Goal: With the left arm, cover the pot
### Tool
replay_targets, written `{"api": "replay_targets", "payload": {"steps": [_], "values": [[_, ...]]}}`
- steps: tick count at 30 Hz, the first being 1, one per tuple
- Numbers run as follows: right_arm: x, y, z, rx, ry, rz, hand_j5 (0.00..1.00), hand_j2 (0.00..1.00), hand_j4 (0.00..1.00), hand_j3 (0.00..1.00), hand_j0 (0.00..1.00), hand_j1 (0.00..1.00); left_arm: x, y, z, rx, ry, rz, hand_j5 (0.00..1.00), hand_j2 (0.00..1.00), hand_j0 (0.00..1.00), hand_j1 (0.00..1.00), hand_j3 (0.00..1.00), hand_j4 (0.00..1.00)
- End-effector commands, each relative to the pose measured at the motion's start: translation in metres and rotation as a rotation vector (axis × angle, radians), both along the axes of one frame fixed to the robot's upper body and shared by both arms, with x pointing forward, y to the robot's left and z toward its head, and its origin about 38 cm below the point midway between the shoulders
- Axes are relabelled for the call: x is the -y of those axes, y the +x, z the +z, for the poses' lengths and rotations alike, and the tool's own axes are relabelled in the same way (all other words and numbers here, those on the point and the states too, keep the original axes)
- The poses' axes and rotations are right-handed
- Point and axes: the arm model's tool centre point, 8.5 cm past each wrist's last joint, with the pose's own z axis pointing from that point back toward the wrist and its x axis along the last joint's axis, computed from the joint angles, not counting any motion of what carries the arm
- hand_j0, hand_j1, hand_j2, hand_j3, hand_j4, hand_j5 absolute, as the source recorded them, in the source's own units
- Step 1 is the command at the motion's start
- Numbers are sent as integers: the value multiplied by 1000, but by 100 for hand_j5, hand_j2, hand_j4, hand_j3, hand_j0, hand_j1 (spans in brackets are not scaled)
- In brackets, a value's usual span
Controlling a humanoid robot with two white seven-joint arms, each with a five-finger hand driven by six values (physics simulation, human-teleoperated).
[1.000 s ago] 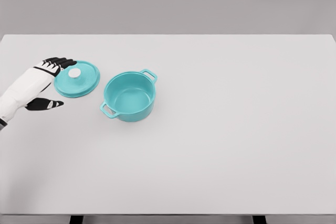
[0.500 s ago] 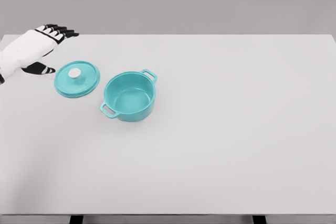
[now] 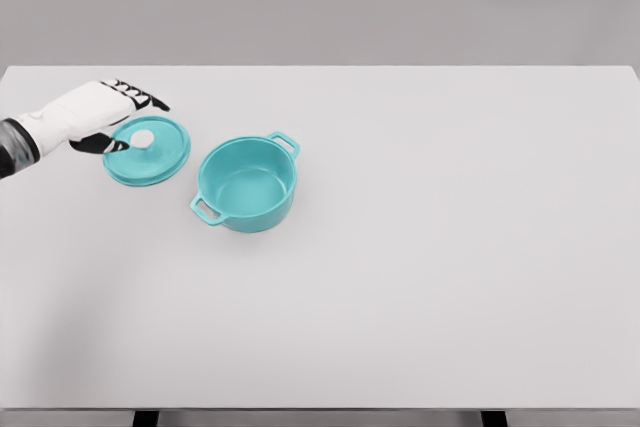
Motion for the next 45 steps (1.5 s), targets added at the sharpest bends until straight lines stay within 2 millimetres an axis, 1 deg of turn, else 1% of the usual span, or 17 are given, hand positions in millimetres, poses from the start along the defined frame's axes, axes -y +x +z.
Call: {"api": "replay_targets", "payload": {"steps": [1,2,6,23,29,37,45], "values": [[0,0,0,-1,1,0,100,100,100,100,100,100,-3,0,-4,-14,-2,8,77,77,77,77,77,77],[0,0,0,0,0,0,100,100,100,100,100,100,-3,0,-5,-16,-3,10,74,74,74,74,74,74],[0,0,0,0,0,0,100,100,100,100,100,100,-4,0,-9,-30,0,14,70,70,70,70,70,70],[0,0,0,0,0,0,100,100,100,100,100,100,-11,4,-26,-85,-7,43,72,72,72,72,72,72],[0,0,0,0,0,0,100,100,100,100,100,100,-12,6,-27,-90,-7,48,72,72,72,72,72,72],[0,0,0,0,0,0,100,100,100,100,100,100,-5,9,-26,-85,-20,39,72,72,72,72,72,72],[0,0,0,-1,1,0,100,100,100,100,100,100,-6,10,-29,-95,-25,49,72,72,72,72,72,72]]}}
